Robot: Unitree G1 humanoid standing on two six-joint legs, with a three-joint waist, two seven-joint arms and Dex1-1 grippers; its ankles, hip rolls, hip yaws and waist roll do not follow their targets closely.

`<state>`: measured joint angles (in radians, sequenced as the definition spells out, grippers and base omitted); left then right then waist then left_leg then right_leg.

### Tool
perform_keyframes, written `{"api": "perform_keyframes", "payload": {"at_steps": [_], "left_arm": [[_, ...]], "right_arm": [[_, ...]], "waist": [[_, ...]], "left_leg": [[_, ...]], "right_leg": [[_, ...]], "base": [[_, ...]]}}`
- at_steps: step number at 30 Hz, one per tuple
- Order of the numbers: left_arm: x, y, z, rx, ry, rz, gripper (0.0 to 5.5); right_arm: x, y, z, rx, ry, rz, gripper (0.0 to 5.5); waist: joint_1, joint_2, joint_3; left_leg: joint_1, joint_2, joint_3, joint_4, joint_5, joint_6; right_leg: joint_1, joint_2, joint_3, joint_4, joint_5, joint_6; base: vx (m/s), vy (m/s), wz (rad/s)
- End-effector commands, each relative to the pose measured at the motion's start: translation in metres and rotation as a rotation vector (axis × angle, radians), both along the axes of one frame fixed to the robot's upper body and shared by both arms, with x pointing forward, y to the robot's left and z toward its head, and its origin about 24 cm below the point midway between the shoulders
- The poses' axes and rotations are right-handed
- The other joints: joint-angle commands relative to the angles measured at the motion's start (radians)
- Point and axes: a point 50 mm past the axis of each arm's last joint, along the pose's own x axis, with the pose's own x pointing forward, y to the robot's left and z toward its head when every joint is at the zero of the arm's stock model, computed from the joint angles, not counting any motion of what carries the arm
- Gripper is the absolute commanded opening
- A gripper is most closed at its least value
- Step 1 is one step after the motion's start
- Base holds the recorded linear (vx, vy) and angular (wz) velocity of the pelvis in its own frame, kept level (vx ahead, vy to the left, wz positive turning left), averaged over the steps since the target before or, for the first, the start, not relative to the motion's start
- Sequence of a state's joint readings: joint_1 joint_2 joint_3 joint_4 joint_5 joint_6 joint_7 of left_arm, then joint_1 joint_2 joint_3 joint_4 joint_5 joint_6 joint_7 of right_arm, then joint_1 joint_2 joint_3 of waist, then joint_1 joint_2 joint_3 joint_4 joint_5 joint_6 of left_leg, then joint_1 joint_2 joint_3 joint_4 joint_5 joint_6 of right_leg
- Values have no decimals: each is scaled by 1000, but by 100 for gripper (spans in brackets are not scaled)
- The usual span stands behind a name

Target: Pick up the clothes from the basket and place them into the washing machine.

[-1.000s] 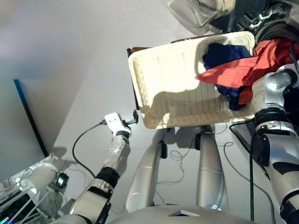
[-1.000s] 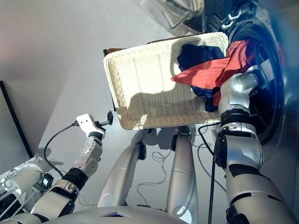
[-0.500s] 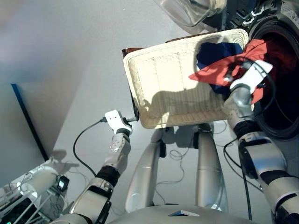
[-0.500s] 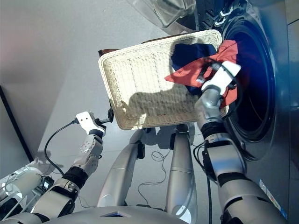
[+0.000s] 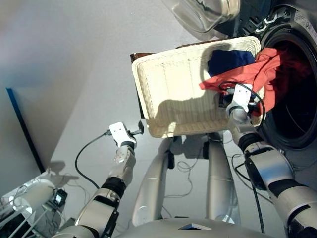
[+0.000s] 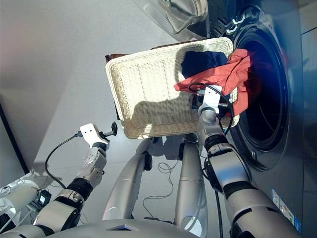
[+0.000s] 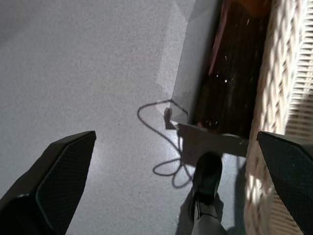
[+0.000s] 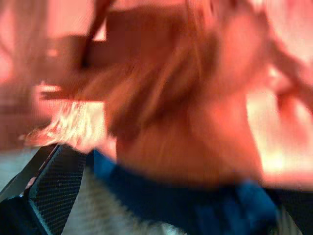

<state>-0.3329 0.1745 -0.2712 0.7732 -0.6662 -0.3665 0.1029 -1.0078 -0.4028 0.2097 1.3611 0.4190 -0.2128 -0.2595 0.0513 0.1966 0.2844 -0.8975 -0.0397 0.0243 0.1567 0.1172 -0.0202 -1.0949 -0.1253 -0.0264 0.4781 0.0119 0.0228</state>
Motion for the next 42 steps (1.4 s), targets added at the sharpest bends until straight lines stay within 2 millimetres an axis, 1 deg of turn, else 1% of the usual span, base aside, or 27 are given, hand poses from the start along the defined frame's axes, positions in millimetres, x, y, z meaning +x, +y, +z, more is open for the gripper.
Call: {"api": "perform_keyframes", "payload": {"at_steps": [1,2,3,4,5,6,9,11,15,16,17,18,20,21,22,23,24,28,30,34,37,39,40,41,42], "left_arm": [[9,19,17,47,-65,11,550],[9,20,17,51,-62,14,550],[10,21,16,52,-57,18,550],[10,21,16,46,-52,26,550],[10,20,16,45,-49,28,550],[10,20,16,45,-49,28,550],[9,17,14,49,-45,23,550],[10,17,14,51,-45,26,550],[9,16,15,43,-51,29,550],[8,15,14,39,-50,28,550],[9,14,14,31,-51,36,550],[9,14,15,27,-57,44,550],[9,12,18,22,-74,63,550],[9,10,20,22,-90,65,550],[9,9,20,24,-97,68,550],[8,9,22,20,-110,71,550],[7,9,22,19,-118,71,550],[4,13,20,21,-118,77,550],[1,15,16,21,-105,85,550],[-2,18,12,35,-90,90,550],[-4,17,9,37,-83,88,550],[-4,17,9,41,-81,89,550],[-5,17,8,37,-80,91,550],[-4,18,9,35,-83,90,550],[-4,18,9,28,-85,88,550]], "right_arm": [[10,-14,46,-25,-90,-40,550],[10,-19,49,-42,-82,-55,550],[10,-22,53,-63,-80,-67,362],[10,-22,55,-68,-82,-78,26],[10,-23,55,-64,-82,-85,0],[10,-22,55,-64,-82,-85,0],[9,-19,46,-27,-76,-90,0],[9,-17,46,-17,-80,-92,0],[8,-12,40,66,-121,-97,0],[8,-9,37,111,-147,-96,0],[7,-2,36,193,-210,-105,0],[6,2,32,234,-237,-108,0],[1,11,33,307,-346,-145,0],[-2,8,34,328,-380,-167,0],[-4,8,42,338,-441,-179,0],[-8,2,54,334,-518,-205,0],[-11,-4,61,332,-560,-224,0],[-27,-39,105,212,-741,-365,0],[-41,-61,129,139,-832,-470,0],[-67,-92,167,26,-959,-691,0],[-77,-102,177,-25,-984,-773,0],[-74,-101,172,-38,-958,-776,0],[-68,-99,164,-34,-913,-739,173],[-64,-97,160,-34,-879,-705,550],[-57,-92,149,-43,-825,-669,550]], "waist": [[40,25,27],[40,24,28],[40,23,29],[40,22,29],[39,20,29],[39,20,29],[30,15,27],[25,12,24],[14,11,16],[8,10,16],[-4,9,23],[-10,10,24],[-23,16,28],[-27,20,30],[-32,24,33],[-37,28,33],[-40,31,33],[-46,39,26],[-48,41,22],[-49,45,10],[-46,46,1],[-45,44,-4],[-45,41,-6],[-46,39,-8],[-44,37,-8]], "left_leg": [[-47,3,-16,194,-175,5],[-60,4,-18,213,-180,4],[-67,4,-17,222,-185,4],[-70,6,-17,227,-186,4],[-73,6,-17,231,-186,3],[-73,6,-17,231,-186,3],[-52,7,-14,210,-185,1],[-36,7,-11,199,-185,1],[5,6,-5,163,-178,-3],[17,4,-3,150,-174,-5],[15,3,9,145,-146,-2],[27,1,12,135,-146,-3],[43,-1,19,115,-140,-5],[50,-2,23,108,-139,-5],[55,-3,26,104,-138,-5],[62,-5,30,94,-137,-6],[68,-5,34,86,-136,-6],[79,-9,44,72,-134,-4],[80,-11,45,74,-137,-2],[82,-14,49,66,-138,1],[81,-16,50,61,-137,3],[78,-16,48,62,-137,3],[77,-17,47,63,-138,3],[73,-15,47,66,-139,3],[71,-14,47,67,-139,3]], "right_leg": [[39,-5,-7,-19,-43,75],[29,-3,-6,-6,-49,73],[22,-2,-7,4,-53,71],[17,-2,-8,10,-53,71],[17,-3,-9,12,-54,71],[16,-3,-9,13,-54,71],[31,-4,-13,2,-54,70],[40,-3,-13,-7,-51,71],[77,-2,-9,-42,-41,73],[89,-2,-8,-59,-33,74],[91,-3,-11,-76,-1,68],[100,-3,-10,-88,2,70],[113,-1,-2,-111,12,74],[119,-2,1,-122,16,76],[124,-2,5,-131,20,77],[129,-2,9,-144,26,79],[131,-2,12,-156,30,81],[139,3,33,-184,45,87],[138,5,41,-189,49,90],[135,5,50,-198,54,94],[132,6,55,-200,55,96],[131,6,55,-200,57,96],[130,8,54,-199,58,95],[129,9,54,-198,58,94],[129,9,52,-197,58,93]], "base": [[0,0,0],[0,0,0],[0,0,0],[0,0,0],[0,0,0],[0,0,0],[0,0,0],[0,0,0],[0,0,0],[-95,29,-36],[-98,32,-70],[-104,41,-101],[-5,69,-99],[-14,77,-130],[-23,72,-181],[-22,67,-265],[-17,69,-260],[-12,50,-242],[0,0,0],[0,0,0],[0,0,0],[0,0,0],[0,0,0],[0,0,0],[0,0,0]]}}
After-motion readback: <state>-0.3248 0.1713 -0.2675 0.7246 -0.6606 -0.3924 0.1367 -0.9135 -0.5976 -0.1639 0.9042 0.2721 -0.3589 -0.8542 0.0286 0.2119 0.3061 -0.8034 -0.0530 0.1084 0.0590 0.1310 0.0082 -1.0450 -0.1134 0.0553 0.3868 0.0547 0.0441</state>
